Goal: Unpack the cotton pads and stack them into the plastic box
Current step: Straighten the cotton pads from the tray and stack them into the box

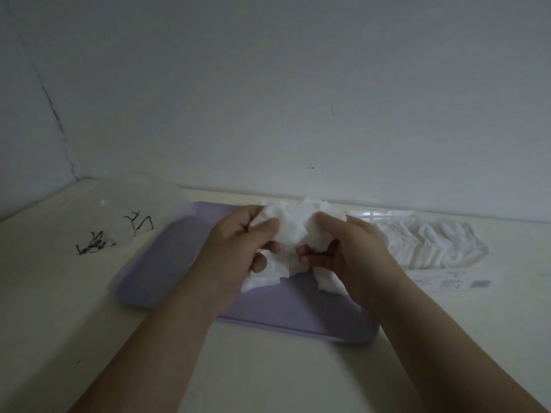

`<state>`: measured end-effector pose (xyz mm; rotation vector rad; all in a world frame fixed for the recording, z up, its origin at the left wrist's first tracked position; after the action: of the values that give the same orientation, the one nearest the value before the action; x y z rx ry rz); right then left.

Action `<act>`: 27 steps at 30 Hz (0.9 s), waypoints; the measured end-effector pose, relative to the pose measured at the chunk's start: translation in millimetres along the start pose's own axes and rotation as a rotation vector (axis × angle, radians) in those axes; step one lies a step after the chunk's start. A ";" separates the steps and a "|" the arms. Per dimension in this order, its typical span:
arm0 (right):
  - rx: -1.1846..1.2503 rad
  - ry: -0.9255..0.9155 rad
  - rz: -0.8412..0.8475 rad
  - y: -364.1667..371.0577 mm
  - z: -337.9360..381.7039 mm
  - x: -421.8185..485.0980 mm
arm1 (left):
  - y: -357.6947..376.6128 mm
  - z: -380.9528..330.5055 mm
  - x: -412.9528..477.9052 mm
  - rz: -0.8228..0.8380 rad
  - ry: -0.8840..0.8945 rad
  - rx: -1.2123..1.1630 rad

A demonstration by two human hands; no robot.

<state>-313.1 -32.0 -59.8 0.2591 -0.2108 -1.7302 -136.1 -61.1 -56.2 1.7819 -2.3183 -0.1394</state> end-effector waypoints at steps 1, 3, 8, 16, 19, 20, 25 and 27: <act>-0.043 -0.014 0.008 0.2 1.8 -1.0 | 5.3 -2.1 -1.4 0.060 0.022 0.035; -0.136 -0.053 0.030 1.6 4.8 -2.4 | 13.4 -3.1 -4.6 0.134 0.032 0.062; -0.273 -0.103 0.095 9.1 5.7 -3.6 | 8.9 -9.2 -3.9 0.065 0.113 0.180; -0.234 -0.082 0.164 19.3 3.1 -6.2 | -5.4 -6.0 -0.6 -0.057 0.138 0.291; -0.231 -0.068 0.179 19.0 1.5 -5.6 | -5.7 -11.2 -0.7 -0.081 0.171 0.321; -0.230 -0.069 0.177 18.1 1.2 -5.3 | -4.7 -12.2 -1.0 -0.070 0.170 0.324; -0.197 -0.083 -0.012 -6.3 3.4 2.2 | -7.5 -11.0 1.3 -0.056 0.164 0.383; -0.179 -0.089 -0.027 -9.5 4.7 4.6 | -9.4 -9.6 2.7 -0.054 0.159 0.387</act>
<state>-324.1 -34.9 -58.3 0.0541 -0.1158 -1.7765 -125.7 -65.7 -48.5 1.9417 -2.2980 0.4566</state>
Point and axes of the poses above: each hand's wrist, its own x-axis towards the middle knuckle, its own y-axis out of the palm, z = x × y, the point moved 10 cm from there along x, towards the middle knuckle, and after that the axes turned 1 degree about -x, right-handed, at the moved point
